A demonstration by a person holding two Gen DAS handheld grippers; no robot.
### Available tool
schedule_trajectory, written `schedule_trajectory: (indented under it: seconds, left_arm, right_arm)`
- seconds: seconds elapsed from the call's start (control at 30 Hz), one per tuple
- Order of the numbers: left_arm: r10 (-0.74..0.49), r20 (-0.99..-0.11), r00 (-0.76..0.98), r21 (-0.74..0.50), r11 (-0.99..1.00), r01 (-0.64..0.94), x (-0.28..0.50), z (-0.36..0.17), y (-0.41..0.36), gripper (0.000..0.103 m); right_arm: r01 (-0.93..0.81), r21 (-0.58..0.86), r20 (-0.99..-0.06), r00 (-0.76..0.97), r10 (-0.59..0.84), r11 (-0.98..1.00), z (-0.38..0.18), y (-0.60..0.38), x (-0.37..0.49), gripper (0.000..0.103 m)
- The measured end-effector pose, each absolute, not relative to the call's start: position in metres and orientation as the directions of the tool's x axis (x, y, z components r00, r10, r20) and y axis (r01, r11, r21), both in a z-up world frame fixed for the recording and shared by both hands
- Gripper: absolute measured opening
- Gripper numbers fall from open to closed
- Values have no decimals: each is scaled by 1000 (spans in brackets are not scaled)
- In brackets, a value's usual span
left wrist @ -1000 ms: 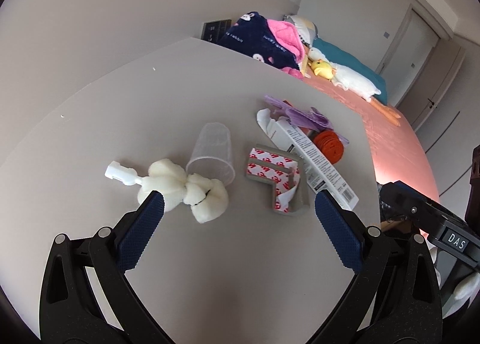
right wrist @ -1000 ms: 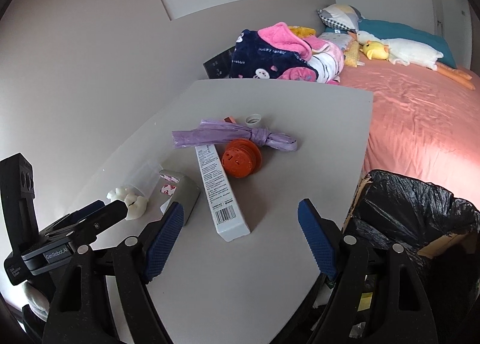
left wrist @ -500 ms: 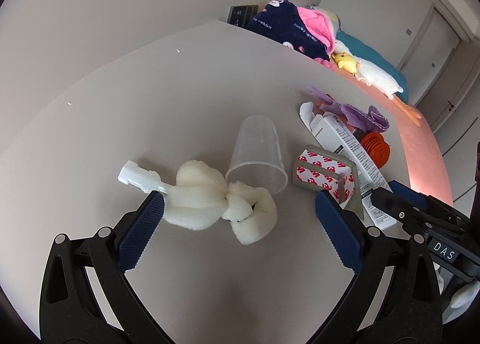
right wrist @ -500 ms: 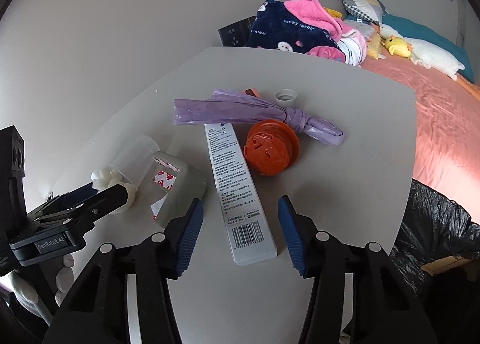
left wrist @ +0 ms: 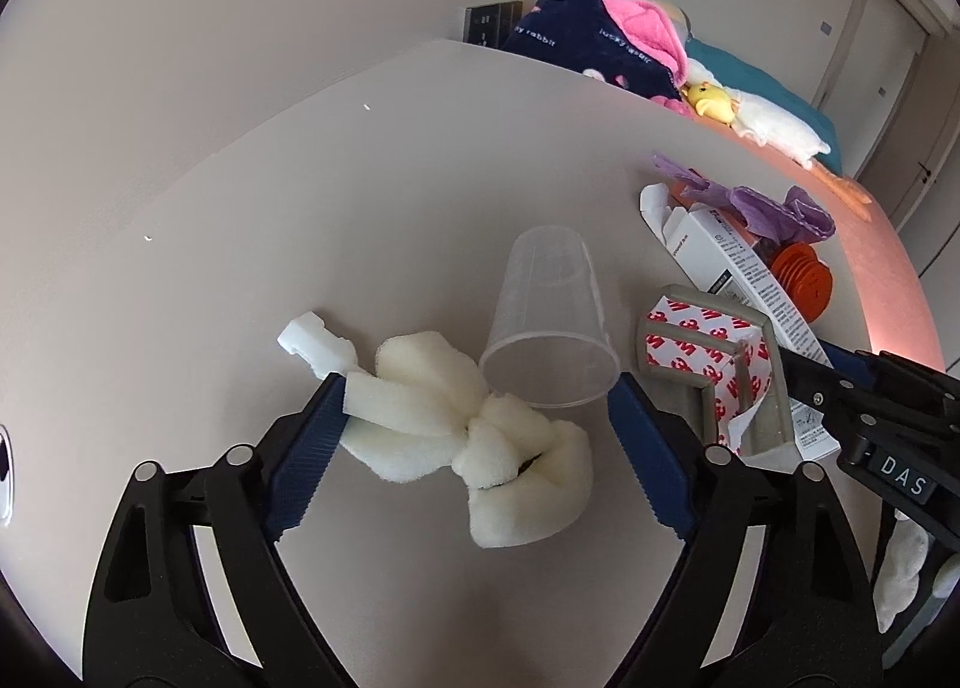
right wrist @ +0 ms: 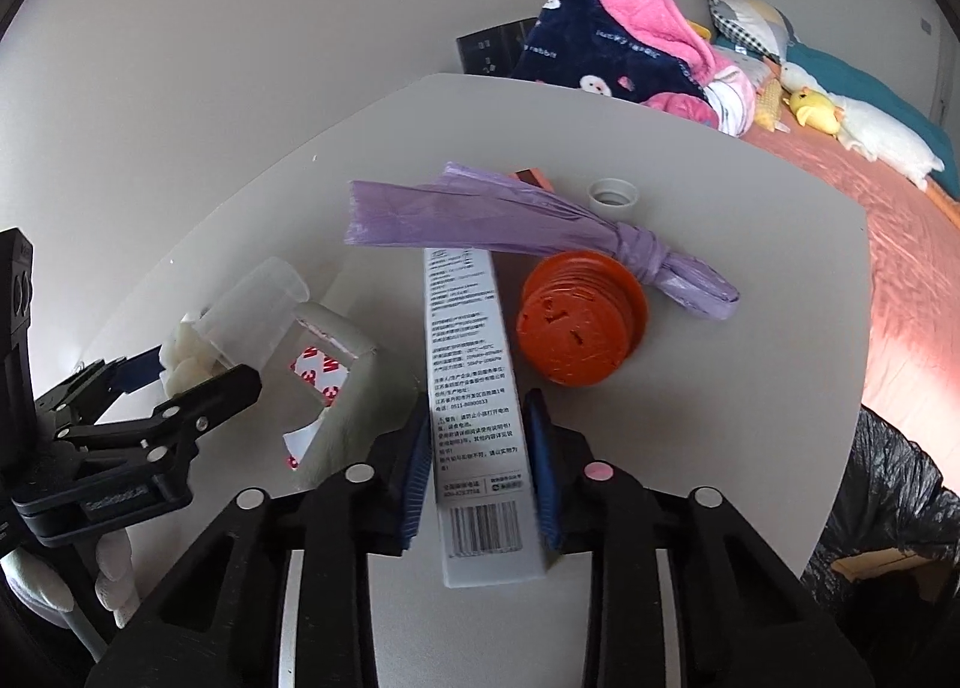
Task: Collect trash
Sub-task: 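Grasp the white foam toy with the left gripper while the right grasps the white toothpaste box, then lift the foam toy and toothpaste box and carry them toward the trash bin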
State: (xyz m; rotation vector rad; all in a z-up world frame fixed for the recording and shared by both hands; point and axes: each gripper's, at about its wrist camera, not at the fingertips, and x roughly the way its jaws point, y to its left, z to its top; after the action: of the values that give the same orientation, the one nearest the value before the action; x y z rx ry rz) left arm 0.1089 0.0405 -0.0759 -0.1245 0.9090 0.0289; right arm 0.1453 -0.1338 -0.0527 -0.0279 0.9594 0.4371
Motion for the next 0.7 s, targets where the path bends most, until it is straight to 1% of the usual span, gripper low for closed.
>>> schedule_trajectory:
  seconds: [0.07, 0.17, 0.27, 0.7]
  left_arm:
    - [-19, -785, 619, -93, 992, -88, 107, -76, 43, 73]
    - [-15, -780, 626, -97, 991, -97, 103, -75, 46, 65]
    - [-18, -776, 631, -112, 988, -110, 100, -74, 50, 61]
    - [-10, -752, 659, -125, 984, -129, 75, -59, 55, 59]
  right_arm:
    - [-378, 182, -793, 489, 363, 908, -53, -132, 143, 30]
    - [-382, 242, -781, 468, 413, 892, -52, -132, 142, 30]
    - [-383, 291, -766, 456, 454, 877, -50, -134, 140, 29]
    - [-428, 345, -720, 450, 528, 835, -23, -127, 119, 29]
